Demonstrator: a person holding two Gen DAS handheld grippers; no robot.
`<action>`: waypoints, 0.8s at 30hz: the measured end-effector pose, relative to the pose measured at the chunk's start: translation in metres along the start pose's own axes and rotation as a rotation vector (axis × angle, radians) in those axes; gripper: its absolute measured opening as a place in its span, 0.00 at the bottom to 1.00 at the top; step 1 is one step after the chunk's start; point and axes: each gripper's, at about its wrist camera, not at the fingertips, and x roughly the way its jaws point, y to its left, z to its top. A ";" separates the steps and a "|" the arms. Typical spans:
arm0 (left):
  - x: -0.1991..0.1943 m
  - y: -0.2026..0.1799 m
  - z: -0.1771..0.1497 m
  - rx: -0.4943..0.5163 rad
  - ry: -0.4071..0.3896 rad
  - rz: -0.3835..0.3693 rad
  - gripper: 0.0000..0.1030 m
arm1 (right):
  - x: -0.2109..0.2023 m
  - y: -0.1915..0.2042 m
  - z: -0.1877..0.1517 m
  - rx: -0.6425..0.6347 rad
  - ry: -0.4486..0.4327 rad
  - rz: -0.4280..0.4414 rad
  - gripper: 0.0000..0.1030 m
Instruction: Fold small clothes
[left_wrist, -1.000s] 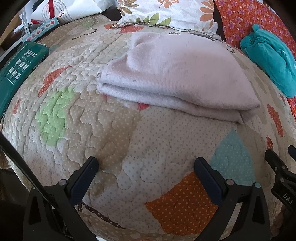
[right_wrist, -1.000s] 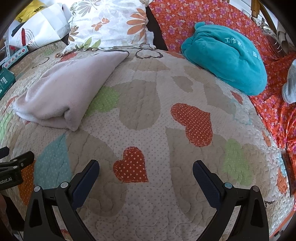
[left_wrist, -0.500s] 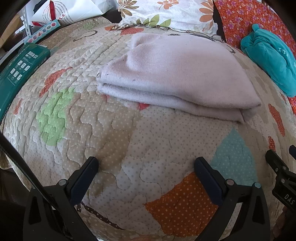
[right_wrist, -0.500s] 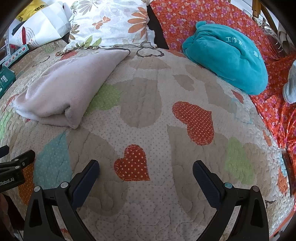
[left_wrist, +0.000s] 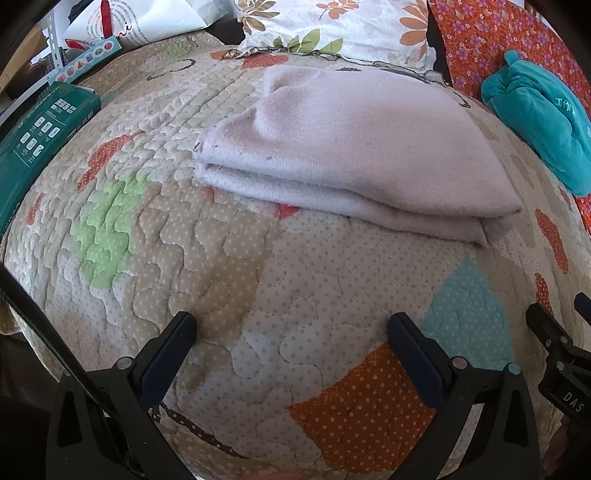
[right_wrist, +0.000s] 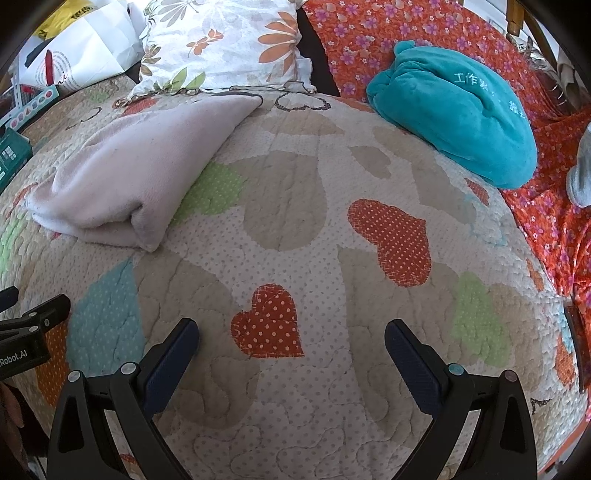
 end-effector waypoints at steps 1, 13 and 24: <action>0.000 0.000 0.000 -0.001 0.000 0.000 1.00 | 0.000 0.000 0.000 -0.002 0.001 0.000 0.99; -0.013 -0.009 -0.003 0.041 -0.071 0.004 1.00 | -0.001 0.001 0.000 -0.022 -0.003 -0.006 0.99; -0.022 -0.003 0.004 0.013 -0.113 0.018 1.00 | -0.001 0.003 0.001 -0.028 -0.002 -0.017 0.99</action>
